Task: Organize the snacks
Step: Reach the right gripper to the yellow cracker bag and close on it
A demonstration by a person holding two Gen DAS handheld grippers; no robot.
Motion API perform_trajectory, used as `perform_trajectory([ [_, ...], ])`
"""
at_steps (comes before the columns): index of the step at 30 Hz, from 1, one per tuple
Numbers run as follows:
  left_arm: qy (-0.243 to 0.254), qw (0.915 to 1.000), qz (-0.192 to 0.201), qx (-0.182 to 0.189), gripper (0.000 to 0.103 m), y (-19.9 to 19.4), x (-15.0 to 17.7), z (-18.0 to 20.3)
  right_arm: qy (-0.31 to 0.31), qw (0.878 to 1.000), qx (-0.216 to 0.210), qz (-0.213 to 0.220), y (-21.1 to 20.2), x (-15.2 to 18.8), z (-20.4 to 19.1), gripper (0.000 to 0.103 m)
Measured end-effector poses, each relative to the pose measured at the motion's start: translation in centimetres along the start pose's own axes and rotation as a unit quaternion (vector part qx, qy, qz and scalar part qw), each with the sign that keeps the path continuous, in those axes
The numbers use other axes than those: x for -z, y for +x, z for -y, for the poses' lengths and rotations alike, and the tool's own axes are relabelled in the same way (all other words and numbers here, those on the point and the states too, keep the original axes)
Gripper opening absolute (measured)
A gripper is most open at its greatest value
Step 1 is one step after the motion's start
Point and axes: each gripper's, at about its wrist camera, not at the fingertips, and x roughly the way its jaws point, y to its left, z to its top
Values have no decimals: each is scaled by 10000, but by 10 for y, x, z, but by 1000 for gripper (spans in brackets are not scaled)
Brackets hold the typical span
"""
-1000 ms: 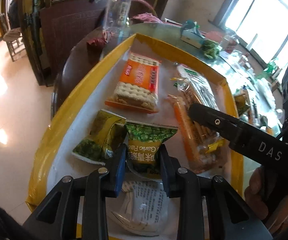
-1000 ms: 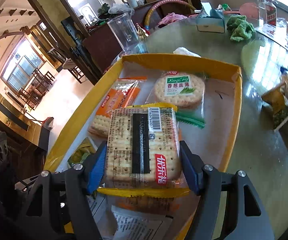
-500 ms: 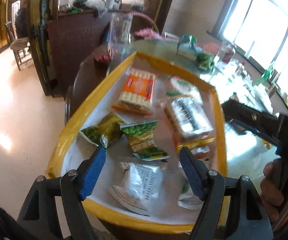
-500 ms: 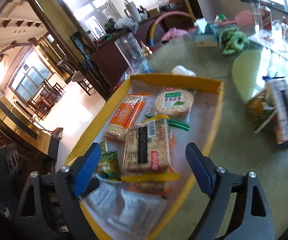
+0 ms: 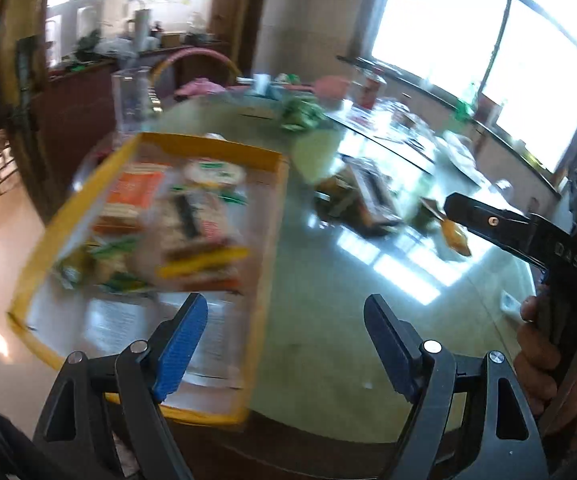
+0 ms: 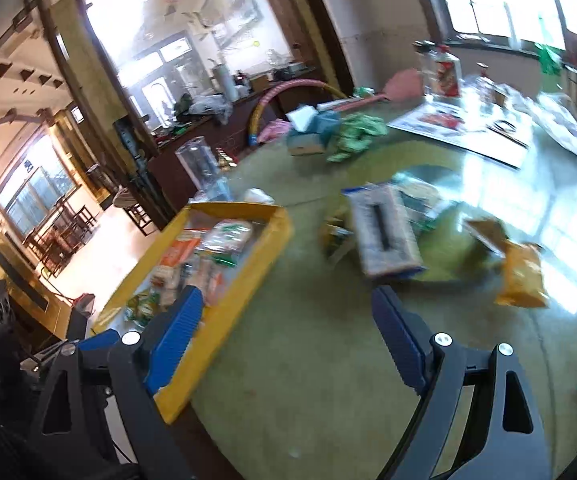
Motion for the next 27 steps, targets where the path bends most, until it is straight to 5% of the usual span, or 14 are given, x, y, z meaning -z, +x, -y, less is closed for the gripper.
perform_trajectory([
  [15,166,9990,-210,349,81,16,-2,25,792,9939,503,-587,1,-5,127,87],
  [27,-87,9986,-177,486,81,20,-4,11,1491,9857,578,-534,4,-25,163,87],
])
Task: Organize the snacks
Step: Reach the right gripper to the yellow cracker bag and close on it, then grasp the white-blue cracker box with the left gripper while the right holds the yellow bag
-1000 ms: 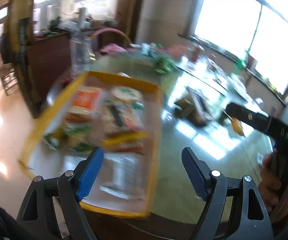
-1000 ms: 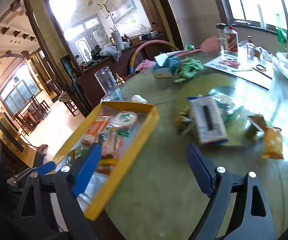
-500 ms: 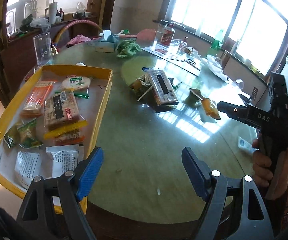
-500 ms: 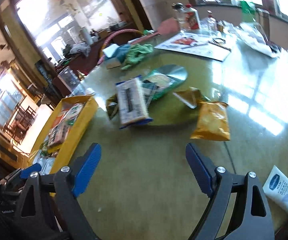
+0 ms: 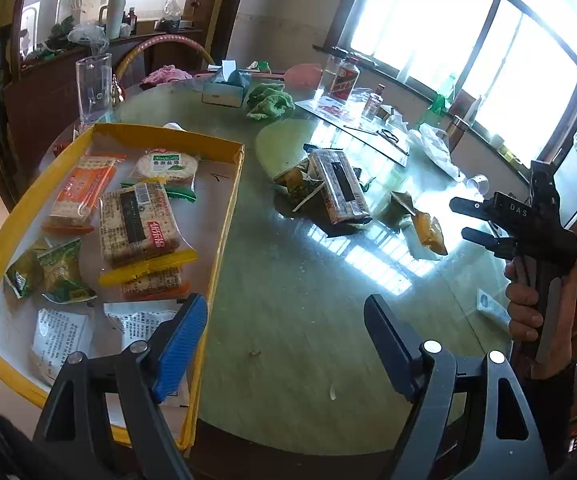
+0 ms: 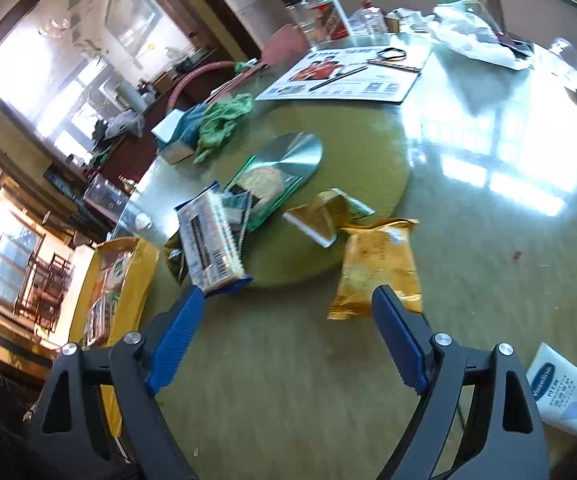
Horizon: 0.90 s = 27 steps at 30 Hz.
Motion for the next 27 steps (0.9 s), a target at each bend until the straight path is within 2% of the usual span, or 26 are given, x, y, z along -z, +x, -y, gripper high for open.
perform_trajectory([
  [5,74,9998,-149,109,81,14,-1,9,265,9995,168,52,-2,-1,23,87],
  [10,211,9995,-213,103,81,21,-4,20,109,9986,493,-155,23,-12,30,87],
  [16,170,9994,-290,106,81,32,-16,27,-189,9931,1082,-418,57,-13,28,66],
  [17,130,9993,-322,143,81,36,-19,28,-230,9913,1218,-451,61,-10,27,60],
  [18,94,9992,-346,196,81,40,-22,29,-336,9892,1376,-385,59,-7,24,59],
  [22,-22,9992,-374,122,81,65,-39,37,-365,9878,1489,-287,48,12,21,54],
  [27,-183,9985,-510,10,81,110,-64,51,-49,9873,1587,99,16,58,21,50],
])
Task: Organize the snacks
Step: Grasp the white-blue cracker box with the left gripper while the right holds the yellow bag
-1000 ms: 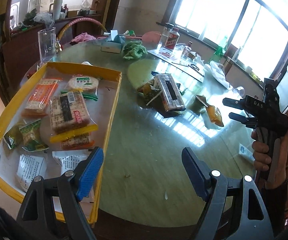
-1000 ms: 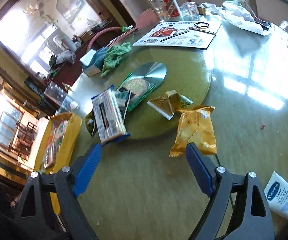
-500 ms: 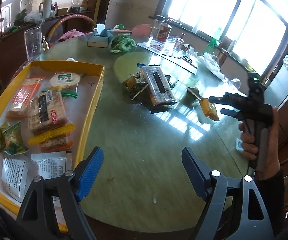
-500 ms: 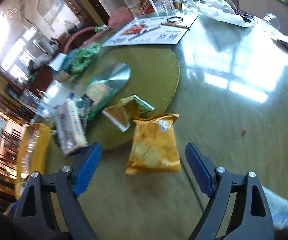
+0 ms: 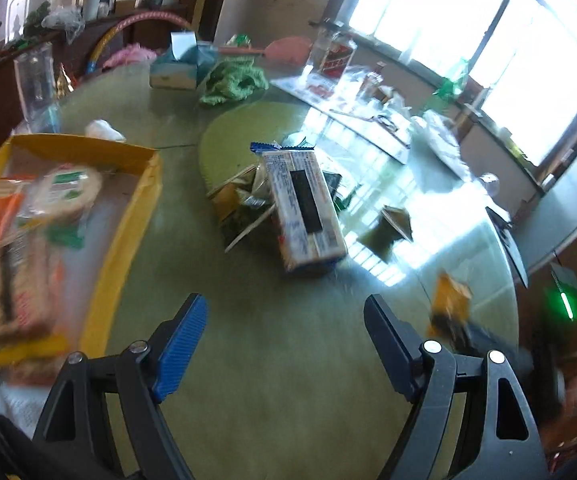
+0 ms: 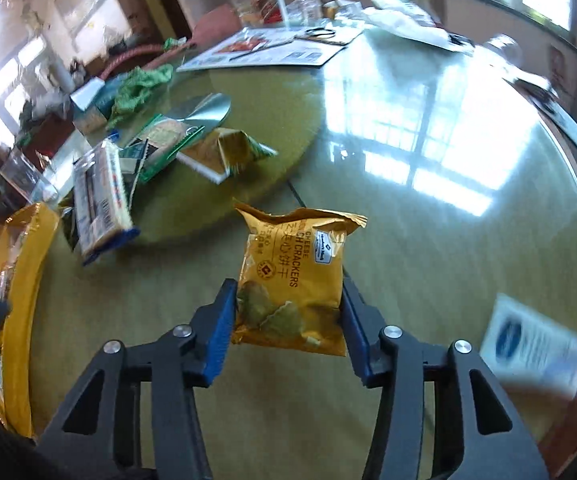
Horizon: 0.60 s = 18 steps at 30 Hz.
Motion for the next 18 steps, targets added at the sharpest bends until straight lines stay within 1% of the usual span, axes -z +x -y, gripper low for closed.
perform_trajectory([
  [2,-63,9999,-111,-29,81,21,-13,8,115,9999,6,121,-8,12,2,49],
  [5,11,9992,-215,-326,81,48,-32,19,302,9993,59,209,-15,24,0,48],
  [6,-23,9991,-216,-351,81,55,-36,20,359,9991,41,212,-18,28,0,48],
  [9,-170,9984,-374,-393,81,73,-48,25,234,9994,43,243,-21,35,-7,48],
  [10,-105,9981,-374,-472,80,78,-51,29,206,9994,51,272,-21,36,-8,48],
  [11,47,9969,-339,-707,80,82,-52,35,164,9994,48,305,-21,37,-9,48],
  [12,158,9950,-326,-931,77,86,-51,39,111,9993,47,340,-20,37,-10,48],
  [13,276,9928,-357,-1109,64,91,-50,41,75,9993,63,364,-20,38,-11,48],
  [14,298,9932,-393,-1059,60,93,-49,40,16,9992,97,395,-20,39,-12,48],
  [16,255,9941,-284,-1011,58,84,-40,35,-52,9989,124,454,-19,39,-13,48],
  [18,397,9945,-336,-912,58,73,-29,33,-13,9988,47,489,-19,40,-10,47],
])
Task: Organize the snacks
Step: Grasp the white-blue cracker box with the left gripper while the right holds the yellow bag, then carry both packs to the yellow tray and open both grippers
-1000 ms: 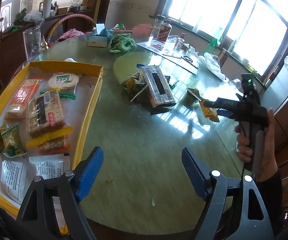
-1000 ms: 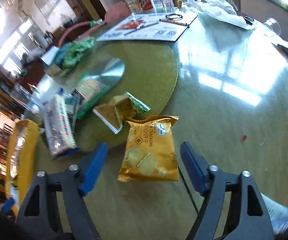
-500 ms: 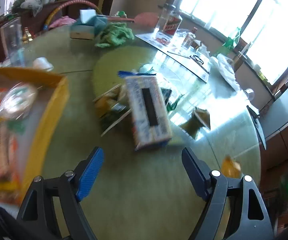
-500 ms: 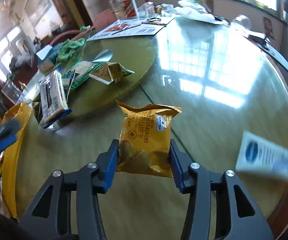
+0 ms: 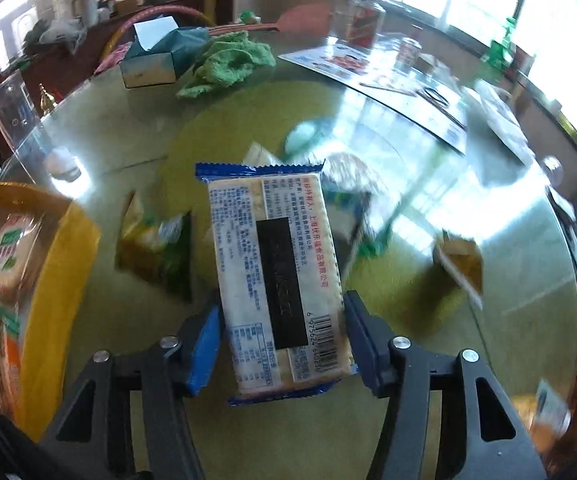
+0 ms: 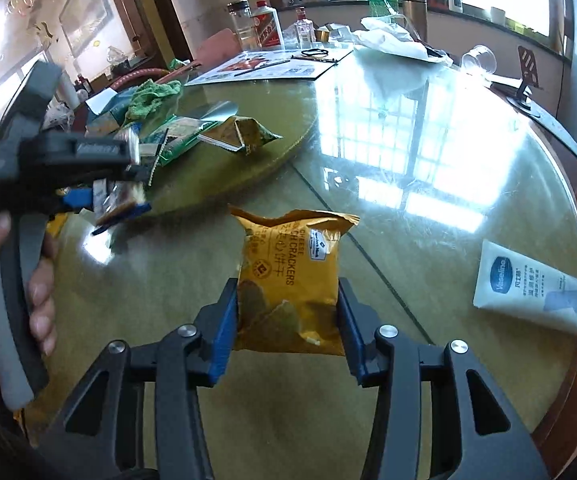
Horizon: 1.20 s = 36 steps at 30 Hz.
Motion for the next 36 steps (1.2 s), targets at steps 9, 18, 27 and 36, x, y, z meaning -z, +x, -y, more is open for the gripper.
perform_trajectory([
  [9,819,9957,-264,342,57,-71,112,-27,-80,9999,86,64,0,2,-3,47],
  [18,1016,9941,-183,319,63,-73,131,-30,-183,9996,135,137,-1,4,-8,46],
  [27,841,9961,177,208,55,-65,123,-33,-310,9991,-77,295,-9,5,-11,46],
  [36,104,9889,651,1328,54,-146,133,-86,-140,9939,-1046,313,-34,-1,-25,46],
])
